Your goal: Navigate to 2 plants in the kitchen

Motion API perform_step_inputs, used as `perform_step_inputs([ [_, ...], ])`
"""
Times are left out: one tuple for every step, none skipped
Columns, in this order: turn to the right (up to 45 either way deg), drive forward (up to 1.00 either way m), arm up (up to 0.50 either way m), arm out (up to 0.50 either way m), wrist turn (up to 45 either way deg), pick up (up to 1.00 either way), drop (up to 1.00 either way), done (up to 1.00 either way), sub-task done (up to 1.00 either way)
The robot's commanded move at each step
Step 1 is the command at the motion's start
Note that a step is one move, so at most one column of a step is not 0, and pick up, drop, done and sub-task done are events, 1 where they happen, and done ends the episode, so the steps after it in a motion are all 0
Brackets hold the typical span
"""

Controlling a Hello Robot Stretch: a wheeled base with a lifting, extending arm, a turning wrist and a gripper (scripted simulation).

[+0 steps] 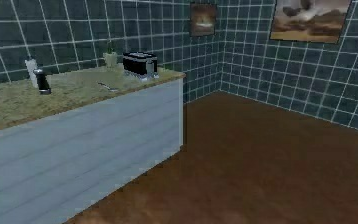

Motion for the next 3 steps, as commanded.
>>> perform_step_inputs([
  [42.0,0.00,0.00,0.00,0.0,0.00,0.00,0.00,0.00],
  [0.0,0.85,0.00,0.00,0.0,0.00,0.00,0.00,0.00],
  [18.0,0.00,0.00,0.00,0.0,0.00,0.00,0.00,0.00],
])
